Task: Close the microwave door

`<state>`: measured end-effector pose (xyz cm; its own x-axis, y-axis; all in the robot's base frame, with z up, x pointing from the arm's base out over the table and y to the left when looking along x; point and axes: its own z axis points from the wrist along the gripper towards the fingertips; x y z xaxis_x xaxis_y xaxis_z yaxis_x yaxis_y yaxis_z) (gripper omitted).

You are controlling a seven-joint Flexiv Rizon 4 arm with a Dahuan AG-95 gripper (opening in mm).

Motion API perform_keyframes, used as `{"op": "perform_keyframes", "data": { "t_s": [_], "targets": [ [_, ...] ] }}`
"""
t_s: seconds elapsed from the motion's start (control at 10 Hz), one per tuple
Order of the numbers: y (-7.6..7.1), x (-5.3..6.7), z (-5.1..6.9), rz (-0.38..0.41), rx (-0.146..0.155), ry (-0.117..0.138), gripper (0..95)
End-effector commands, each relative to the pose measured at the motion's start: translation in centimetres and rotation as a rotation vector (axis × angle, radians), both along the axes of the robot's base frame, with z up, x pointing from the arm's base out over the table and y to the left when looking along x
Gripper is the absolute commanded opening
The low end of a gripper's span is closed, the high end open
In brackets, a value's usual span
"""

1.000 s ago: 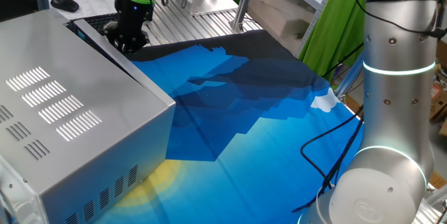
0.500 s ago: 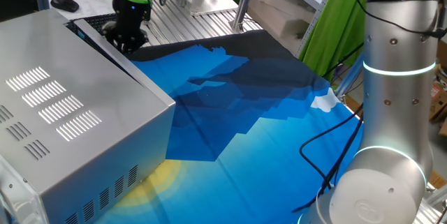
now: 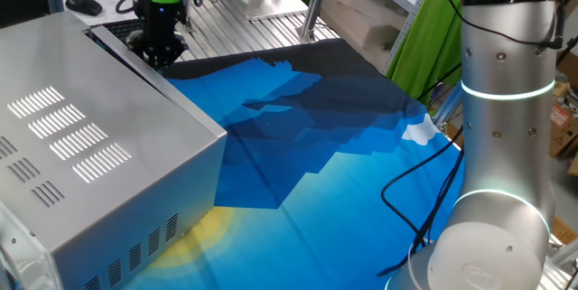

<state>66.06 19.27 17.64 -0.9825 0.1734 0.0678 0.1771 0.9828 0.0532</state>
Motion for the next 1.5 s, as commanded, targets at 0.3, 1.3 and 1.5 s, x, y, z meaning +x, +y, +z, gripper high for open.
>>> {"op": "perform_keyframes", "data": {
  "t_s": [0.3,1.3,1.5],
  "targets": [
    [0.1,-0.1,-0.1,-0.035,0.105,0.03,0.0],
    [4.6,0.6,0.8,-0.102,0.068,0.019,0.0],
    [3.5,2.6,0.6,-0.086,-0.008,-0.01,0.0]
  ]
}}
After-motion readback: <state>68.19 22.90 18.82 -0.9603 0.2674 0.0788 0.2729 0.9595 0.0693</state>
